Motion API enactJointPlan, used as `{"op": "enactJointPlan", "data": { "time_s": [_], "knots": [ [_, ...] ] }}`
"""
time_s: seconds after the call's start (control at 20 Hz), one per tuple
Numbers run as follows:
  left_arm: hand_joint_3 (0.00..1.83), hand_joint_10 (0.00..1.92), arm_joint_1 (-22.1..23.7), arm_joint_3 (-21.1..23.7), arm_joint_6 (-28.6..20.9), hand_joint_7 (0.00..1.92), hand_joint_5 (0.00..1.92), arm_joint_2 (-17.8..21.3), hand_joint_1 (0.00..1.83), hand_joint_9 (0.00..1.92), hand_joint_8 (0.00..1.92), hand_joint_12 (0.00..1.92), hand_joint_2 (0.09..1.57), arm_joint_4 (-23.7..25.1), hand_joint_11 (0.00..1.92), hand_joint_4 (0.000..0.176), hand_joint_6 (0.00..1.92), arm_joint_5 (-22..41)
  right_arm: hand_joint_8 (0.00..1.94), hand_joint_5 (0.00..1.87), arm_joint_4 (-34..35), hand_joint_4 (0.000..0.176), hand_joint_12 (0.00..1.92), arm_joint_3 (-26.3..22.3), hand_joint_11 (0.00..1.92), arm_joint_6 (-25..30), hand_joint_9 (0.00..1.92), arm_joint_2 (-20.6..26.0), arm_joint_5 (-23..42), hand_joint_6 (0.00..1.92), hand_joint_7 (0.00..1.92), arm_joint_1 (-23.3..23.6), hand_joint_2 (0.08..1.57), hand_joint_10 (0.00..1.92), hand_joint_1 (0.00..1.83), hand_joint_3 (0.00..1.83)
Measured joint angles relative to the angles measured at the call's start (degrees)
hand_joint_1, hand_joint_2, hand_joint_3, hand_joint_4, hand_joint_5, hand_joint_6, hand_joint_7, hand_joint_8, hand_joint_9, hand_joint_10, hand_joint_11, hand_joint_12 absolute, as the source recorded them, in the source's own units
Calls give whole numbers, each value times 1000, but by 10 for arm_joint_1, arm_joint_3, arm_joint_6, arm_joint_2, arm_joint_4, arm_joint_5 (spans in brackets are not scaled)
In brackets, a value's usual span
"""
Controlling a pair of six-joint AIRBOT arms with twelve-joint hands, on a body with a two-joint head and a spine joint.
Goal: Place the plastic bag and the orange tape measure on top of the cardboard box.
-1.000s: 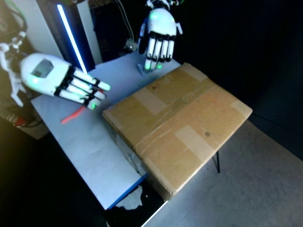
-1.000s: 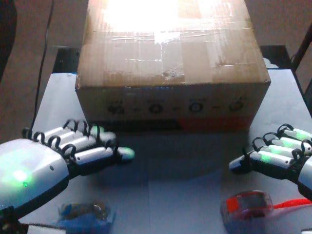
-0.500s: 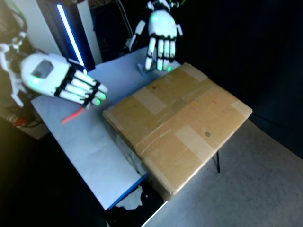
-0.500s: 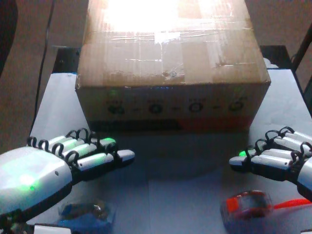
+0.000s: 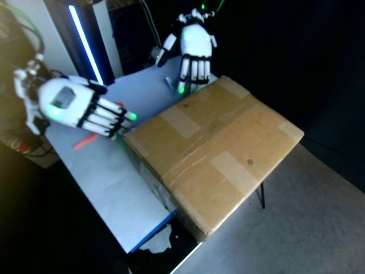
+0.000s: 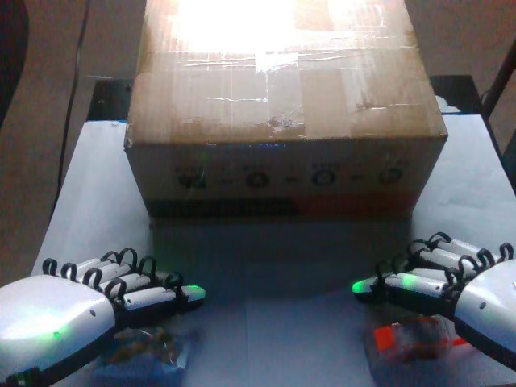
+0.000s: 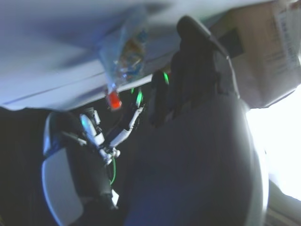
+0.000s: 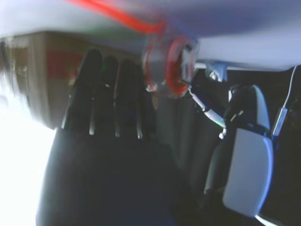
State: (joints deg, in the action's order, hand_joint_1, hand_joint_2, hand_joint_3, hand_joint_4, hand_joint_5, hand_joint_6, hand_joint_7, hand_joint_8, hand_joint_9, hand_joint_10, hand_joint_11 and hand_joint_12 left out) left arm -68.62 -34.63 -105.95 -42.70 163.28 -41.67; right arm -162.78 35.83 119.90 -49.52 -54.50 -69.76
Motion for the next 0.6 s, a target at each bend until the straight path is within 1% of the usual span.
{"op": "enactJointPlan", "data": {
  "time_s": [0.05, 0.1, 0.15, 0.2, 0.25, 0.3, 0.35, 0.4, 0.45, 0.5, 0.55, 0.6],
  "knots": [
    [0, 493, -3, -5, 2, 141, 198, -5, 513, 0, 9, 1217, 917, -4, 0, 91, 5, -1, 37, 316, 10, 0, 1370, 5, 0, -12, 179, -6, 8, 290, 420, 5, 838, 656, 551, 0],
    [0, 566, -5, -9, 1, 163, 212, -9, 496, 0, 14, 1325, 913, -9, 0, 86, 7, -5, 38, 317, 11, 0, 1369, 11, 0, -13, 187, -10, 12, 289, 423, 7, 837, 659, 566, 0],
    [2, 345, -5, -13, 2, 81, 143, -15, 469, 0, 4, 1007, 922, -11, 0, 136, 2, -13, 41, 329, 13, 0, 1442, 20, 0, -14, 201, -19, 19, 309, 434, 13, 847, 723, 597, 1],
    [3, 386, -10, -19, 3, 102, 162, -24, 544, 0, 13, 1009, 941, -14, 0, 122, 8, -24, 51, 355, 13, 0, 1514, 28, 0, -15, 241, -30, 24, 332, 461, 16, 842, 752, 599, 0],
    [1, 511, -12, -21, 4, 142, 197, -28, 607, 0, 19, 1228, 954, -15, 0, 88, 10, -30, 55, 321, 13, 0, 1529, 29, 0, -16, 189, -31, 23, 422, 451, 17, 839, 832, 668, 0],
    [0, 575, -15, -26, 4, 162, 218, -33, 606, 0, 22, 1295, 955, -17, 0, 86, 12, -37, 65, 299, 13, 0, 1539, 35, 0, -16, 169, -36, 20, 490, 449, 18, 846, 861, 704, 1],
    [0, 728, -16, -31, 4, 209, 286, -39, 648, 0, 34, 1487, 943, -20, 0, 89, 26, -39, 86, 314, 14, 0, 1557, 37, 0, -16, 169, -39, 18, 531, 468, 18, 879, 897, 808, 6],
    [2, 818, -16, -35, 4, 259, 346, -45, 693, 0, 48, 1541, 957, -21, 0, 93, 36, -42, 140, 344, 14, 0, 1605, 38, 0, -16, 192, -42, 18, 601, 502, 19, 916, 936, 892, 4],
    [10, 865, -18, -37, 4, 290, 392, -47, 674, 0, 56, 1581, 988, -26, 0, 95, 46, -41, 263, 357, 12, 0, 1632, 40, 0, -16, 203, -43, 17, 676, 485, 19, 968, 988, 935, 7],
    [16, 1068, -21, -40, 4, 462, 620, -52, 753, 47, 124, 1706, 1097, -26, 0, 42, 89, -42, 761, 748, 10, 0, 1645, 40, 255, -16, 419, -44, 17, 1101, 543, 21, 1139, 1148, 1106, 11],
    [5, 1148, -21, -41, 4, 561, 742, -53, 843, 130, 202, 1783, 1113, -29, 0, 0, 88, -42, 1248, 877, 10, 0, 1613, 42, 406, -14, 538, -45, 14, 1136, 679, 21, 1185, 1180, 1176, 6],
    [3, 1205, -23, -45, -2, 585, 819, -56, 892, 189, 365, 1821, 1149, -32, 36, 0, 76, -46, 1327, 876, 10, 0, 1572, 43, 484, -14, 679, -46, 8, 1178, 705, 23, 1197, 1369, 1310, 1]
  ]
}}
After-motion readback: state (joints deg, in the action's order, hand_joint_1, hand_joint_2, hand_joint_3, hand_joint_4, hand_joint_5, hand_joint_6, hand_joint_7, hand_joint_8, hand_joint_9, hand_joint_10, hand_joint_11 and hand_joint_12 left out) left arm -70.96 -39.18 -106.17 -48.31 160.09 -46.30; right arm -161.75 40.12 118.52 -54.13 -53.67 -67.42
